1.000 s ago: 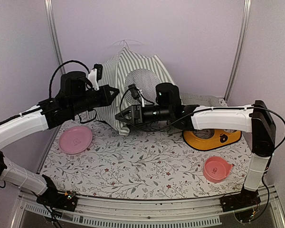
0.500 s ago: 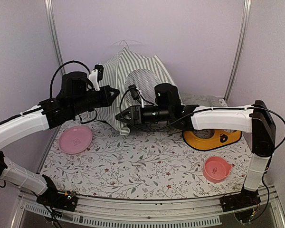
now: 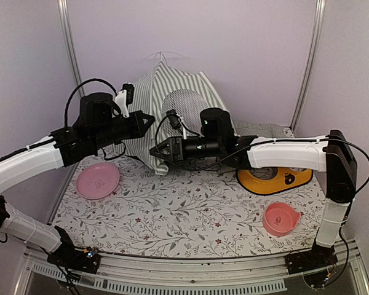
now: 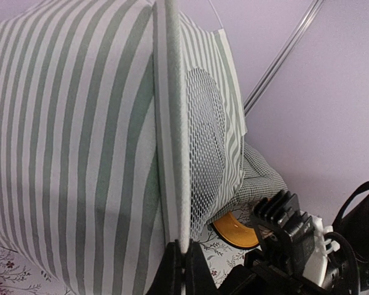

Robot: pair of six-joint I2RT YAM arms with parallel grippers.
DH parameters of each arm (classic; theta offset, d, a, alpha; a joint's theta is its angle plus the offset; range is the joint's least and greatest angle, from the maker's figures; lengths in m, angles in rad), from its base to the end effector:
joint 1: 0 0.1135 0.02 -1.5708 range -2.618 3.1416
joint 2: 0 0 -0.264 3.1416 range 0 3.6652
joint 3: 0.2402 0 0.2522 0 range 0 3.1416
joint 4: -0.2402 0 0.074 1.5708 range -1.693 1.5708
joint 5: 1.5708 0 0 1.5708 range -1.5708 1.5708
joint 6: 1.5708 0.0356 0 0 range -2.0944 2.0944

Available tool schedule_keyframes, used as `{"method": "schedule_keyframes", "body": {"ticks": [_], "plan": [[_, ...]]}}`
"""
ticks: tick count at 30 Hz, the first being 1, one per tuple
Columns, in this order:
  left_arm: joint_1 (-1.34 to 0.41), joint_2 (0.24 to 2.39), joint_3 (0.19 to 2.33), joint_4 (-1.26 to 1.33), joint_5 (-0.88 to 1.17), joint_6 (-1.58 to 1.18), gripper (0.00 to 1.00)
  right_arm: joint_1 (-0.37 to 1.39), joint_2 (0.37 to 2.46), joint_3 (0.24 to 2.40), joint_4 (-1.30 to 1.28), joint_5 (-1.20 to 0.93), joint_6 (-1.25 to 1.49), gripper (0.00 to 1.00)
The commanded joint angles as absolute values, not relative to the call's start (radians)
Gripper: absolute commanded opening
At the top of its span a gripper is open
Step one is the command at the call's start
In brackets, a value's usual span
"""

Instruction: Set up the pet tent

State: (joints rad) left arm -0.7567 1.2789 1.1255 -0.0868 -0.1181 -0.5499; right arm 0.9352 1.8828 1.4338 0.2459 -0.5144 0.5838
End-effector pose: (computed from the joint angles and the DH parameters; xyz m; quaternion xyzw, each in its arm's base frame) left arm 0.2221 -0.2039 0.3622 0.0448 0.7849 -0.3377 0.5175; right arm 0.2534 0.3730 0.2913 -0.2893 0.7100 0.5637 0.3073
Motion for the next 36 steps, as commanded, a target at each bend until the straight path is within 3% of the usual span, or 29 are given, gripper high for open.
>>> {"method": "schedule_keyframes", "body": {"ticks": [1, 36], "plan": [[-0.769, 1.281, 1.155, -0.067, -0.098, -0.552, 0.0, 0.913, 1.879, 1.43, 0.248, -0.488, 0.577, 0.37], [-0.766, 1.295, 1.157, -0.073, -0.082, -0.561, 0.0, 0.884, 1.859, 1.378, 0.318, -0.581, 0.623, 0.38]]}}
